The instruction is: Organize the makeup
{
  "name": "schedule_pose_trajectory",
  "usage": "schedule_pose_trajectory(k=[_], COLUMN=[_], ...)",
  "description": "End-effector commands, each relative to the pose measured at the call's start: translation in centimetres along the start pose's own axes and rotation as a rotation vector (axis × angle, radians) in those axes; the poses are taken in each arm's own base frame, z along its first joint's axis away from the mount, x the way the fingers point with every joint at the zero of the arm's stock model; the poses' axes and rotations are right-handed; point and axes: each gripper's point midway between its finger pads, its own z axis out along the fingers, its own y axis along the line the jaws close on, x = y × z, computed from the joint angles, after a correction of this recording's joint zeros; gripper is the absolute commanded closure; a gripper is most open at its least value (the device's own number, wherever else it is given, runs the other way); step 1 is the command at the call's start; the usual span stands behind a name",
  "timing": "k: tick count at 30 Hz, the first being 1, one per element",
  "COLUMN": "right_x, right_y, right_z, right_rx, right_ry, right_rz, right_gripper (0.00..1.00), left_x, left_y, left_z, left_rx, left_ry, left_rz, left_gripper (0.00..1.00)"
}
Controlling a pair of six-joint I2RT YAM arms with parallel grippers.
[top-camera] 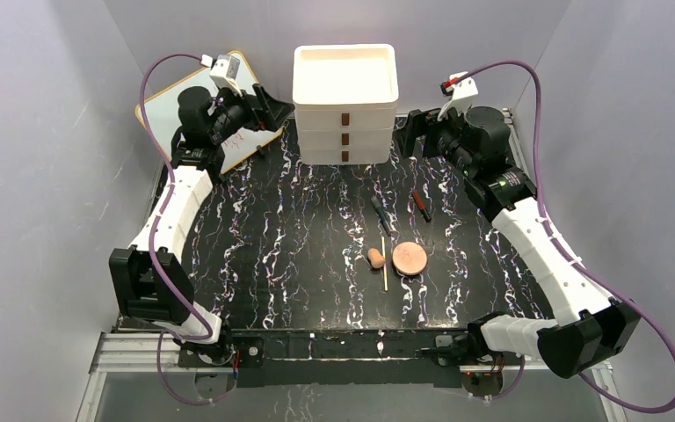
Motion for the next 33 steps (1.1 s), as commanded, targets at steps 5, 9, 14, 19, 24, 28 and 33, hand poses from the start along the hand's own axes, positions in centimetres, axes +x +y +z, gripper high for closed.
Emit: schedule_pose_trajectory(k=[5,9,14,19,24,28,33], right_x=[-1.1,-1.1,-1.1,-0.9,-0.7,-0.3,-0.3], right_y=[0.3,0.3,0.9,0.7,0.8,1.3,1.5], right_z=[-0.3,0.0,-0.3,-0.5,-0.6,-1.0,-1.5], right_rx=[-0.014,-0.013,-0.042,-0.034,-0.035,-0.060,-0.073], right_ry=[-0.042,-0.040,-0.038,-0.035,-0.035,-0.028,-0.039], right_rz=[0.002,0.008,0.014,0.017,0.030,0.058,0.071], right_gripper=[0.02,0.02,0.02,0.02,0.02,0.02,0.02], left_x=[-4.5,-6.0,-7.5,-9.7,-10.3,-9.6,-6.7], left_y=[-2.9,-2.3,-2.9,-4.9,-1.0,3.9,6.3], left_z=[-3.1,-4.6,-4.6,-3.7,1.0,5.1,10.1], left_rx=[0.013,-0.081,-0.099,-0.013,-0.126,-0.281,-0.410], left_ry=[-0.111,-0.233,-0.230,-0.233,-0.138,-0.101,-0.005], left_rz=[0.160,0.101,0.078,0.206,0.114,0.051,0.113], left_gripper=[0.02,0.01,0.02,0.02,0.02,0.05,0.11])
